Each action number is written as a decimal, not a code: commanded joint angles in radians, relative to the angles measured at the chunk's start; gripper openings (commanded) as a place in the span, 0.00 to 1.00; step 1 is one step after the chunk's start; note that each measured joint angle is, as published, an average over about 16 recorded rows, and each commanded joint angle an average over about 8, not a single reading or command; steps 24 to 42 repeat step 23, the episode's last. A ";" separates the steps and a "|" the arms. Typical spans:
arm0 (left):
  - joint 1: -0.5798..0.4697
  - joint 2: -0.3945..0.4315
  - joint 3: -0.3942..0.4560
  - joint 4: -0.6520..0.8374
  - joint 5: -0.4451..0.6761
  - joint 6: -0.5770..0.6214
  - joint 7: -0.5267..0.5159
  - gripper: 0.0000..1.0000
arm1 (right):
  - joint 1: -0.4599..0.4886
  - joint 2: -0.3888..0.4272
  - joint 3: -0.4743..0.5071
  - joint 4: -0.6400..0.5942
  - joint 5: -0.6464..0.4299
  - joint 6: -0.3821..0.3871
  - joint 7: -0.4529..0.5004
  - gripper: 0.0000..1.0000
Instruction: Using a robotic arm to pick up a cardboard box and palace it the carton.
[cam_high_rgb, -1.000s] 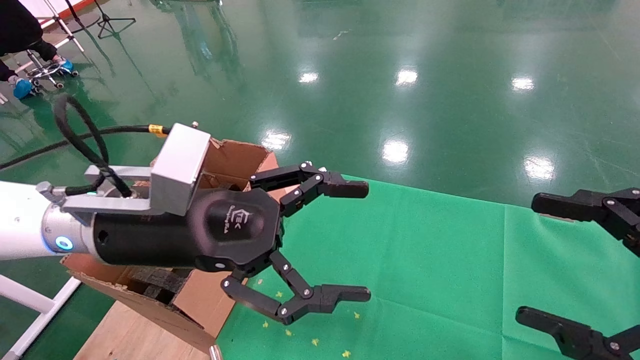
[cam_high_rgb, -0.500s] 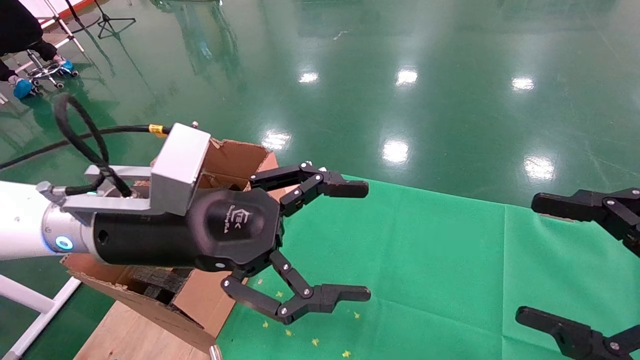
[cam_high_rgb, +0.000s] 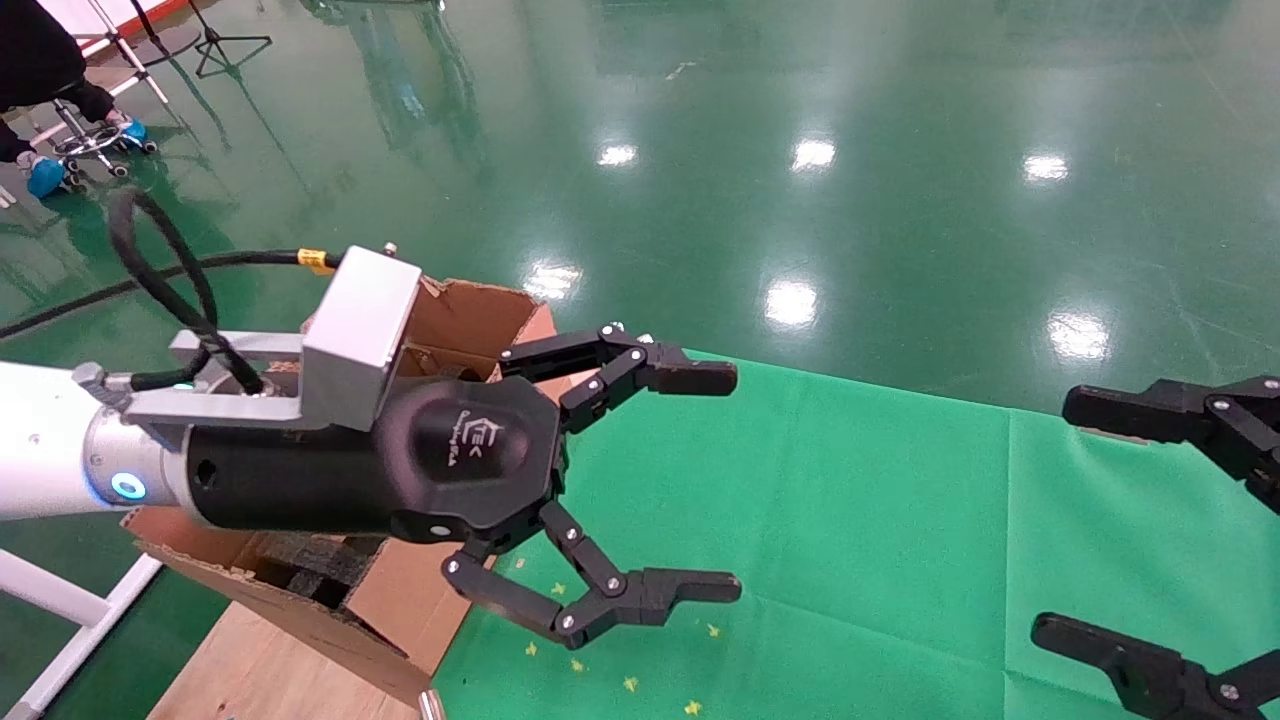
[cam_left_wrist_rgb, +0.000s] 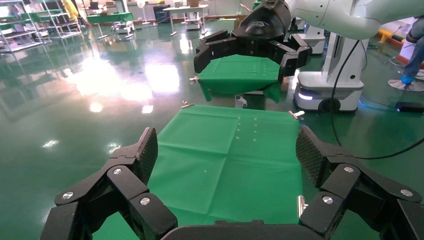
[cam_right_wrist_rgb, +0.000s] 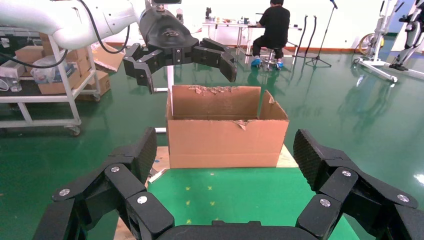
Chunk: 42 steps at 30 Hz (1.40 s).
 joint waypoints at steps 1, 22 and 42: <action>0.000 0.000 0.000 0.000 0.000 0.000 0.000 1.00 | 0.000 0.000 0.000 0.000 0.000 0.000 0.000 1.00; 0.000 0.000 0.000 0.000 0.000 0.000 0.000 1.00 | 0.000 0.000 0.000 0.000 0.000 0.000 0.000 1.00; 0.000 0.000 0.000 0.000 0.000 0.000 0.000 1.00 | 0.000 0.000 0.000 0.000 0.000 0.000 0.000 1.00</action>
